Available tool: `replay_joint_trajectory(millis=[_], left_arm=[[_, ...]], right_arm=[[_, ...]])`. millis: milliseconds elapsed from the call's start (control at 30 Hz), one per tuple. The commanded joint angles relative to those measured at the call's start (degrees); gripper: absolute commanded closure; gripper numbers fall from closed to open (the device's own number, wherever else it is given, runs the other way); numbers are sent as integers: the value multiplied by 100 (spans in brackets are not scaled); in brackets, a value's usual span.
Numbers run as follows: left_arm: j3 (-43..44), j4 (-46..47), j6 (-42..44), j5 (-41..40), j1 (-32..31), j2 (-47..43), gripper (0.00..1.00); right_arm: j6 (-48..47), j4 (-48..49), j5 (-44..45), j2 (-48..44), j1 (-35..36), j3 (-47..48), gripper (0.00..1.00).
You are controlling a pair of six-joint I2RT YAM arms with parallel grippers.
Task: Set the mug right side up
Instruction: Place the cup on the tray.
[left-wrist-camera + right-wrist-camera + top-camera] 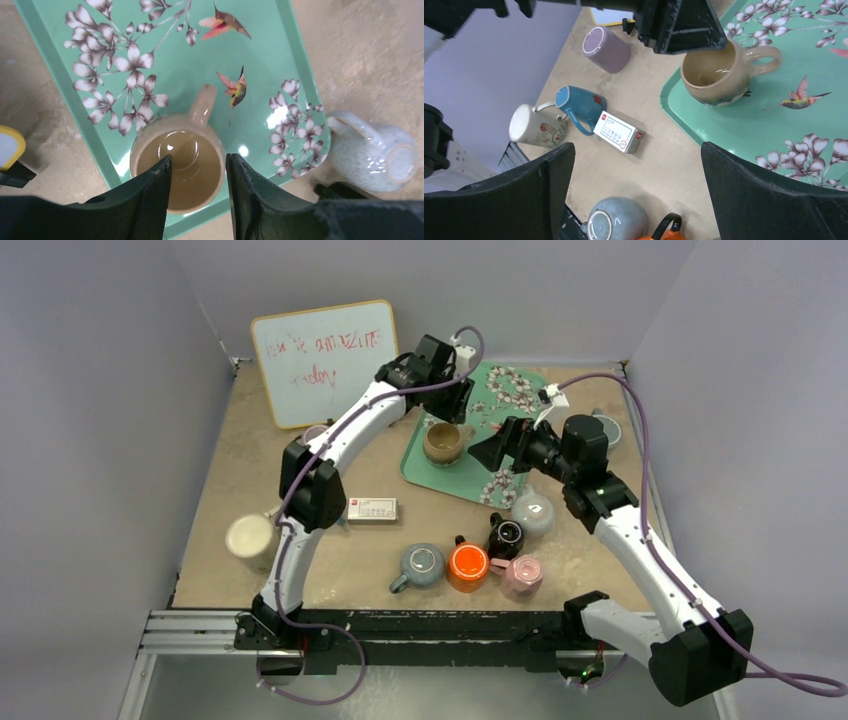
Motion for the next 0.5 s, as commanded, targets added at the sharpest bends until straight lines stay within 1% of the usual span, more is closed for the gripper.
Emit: replay_joint_trajectory(millis=[0, 33, 100, 167, 267, 367, 400, 467], left_arm=[[-156, 358, -388, 343, 186, -689, 57], [-280, 470, -527, 518, 290, -833, 52], [-631, 718, -785, 929, 535, -1136, 33], [-1093, 1051, -1070, 1274, 803, -1521, 24], [-1855, 1388, -1207, 1428, 1127, -2188, 18], [-2292, 1306, -950, 1050, 1260, -2837, 16], [-2399, 1235, -856, 907, 1277, -3054, 15], [-2689, 1125, -701, 622, 1296, -3489, 12]], right_arm=[[-156, 249, 35, -137, 1, -62, 3], [-224, 298, 72, -128, 1, -64, 3], [-388, 426, 167, -88, 0, -44, 4], [-718, 594, 229, -10, 1, -10, 5], [-1280, 803, 317, 251, 1, 87, 6], [-1749, 711, 145, 623, 4, 297, 8], [-1832, 707, 72, 771, 1, 369, 10], [-2284, 597, 57, 1063, 0, 566, 13]])
